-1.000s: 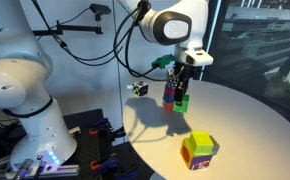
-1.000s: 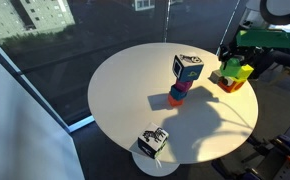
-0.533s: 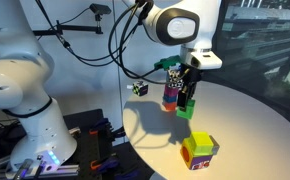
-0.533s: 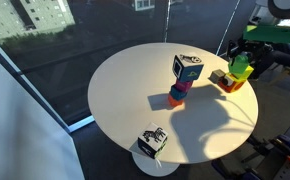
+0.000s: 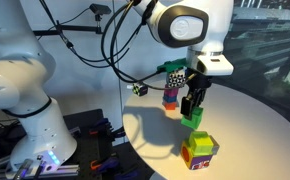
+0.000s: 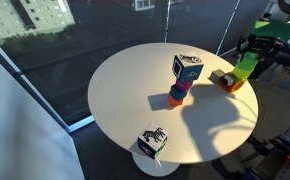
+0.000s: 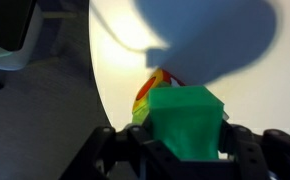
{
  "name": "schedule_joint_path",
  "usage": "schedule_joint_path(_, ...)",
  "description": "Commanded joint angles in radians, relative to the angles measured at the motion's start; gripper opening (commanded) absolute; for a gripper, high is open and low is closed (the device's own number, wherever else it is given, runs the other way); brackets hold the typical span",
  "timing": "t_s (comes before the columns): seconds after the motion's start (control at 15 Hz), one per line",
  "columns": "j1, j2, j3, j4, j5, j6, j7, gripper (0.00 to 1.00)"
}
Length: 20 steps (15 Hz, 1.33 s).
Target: Pick up the green block and place it on top of the light green block
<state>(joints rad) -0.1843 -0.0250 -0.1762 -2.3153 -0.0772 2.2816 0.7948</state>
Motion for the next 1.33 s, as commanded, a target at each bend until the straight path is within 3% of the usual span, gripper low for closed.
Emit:
schedule_joint_path(0.0,-0.016,0.026,-0.015,0.041,0.015,-0.027,0.016,0.25)
schedule_joint_path(0.6,-0.023,0.096,-0.045,0.110,0.114,-0.028,-0.006,0.25)
schedule_joint_path(1.27,-0.022,0.165,-0.067,0.168,0.116,-0.049,-0.001,0.25)
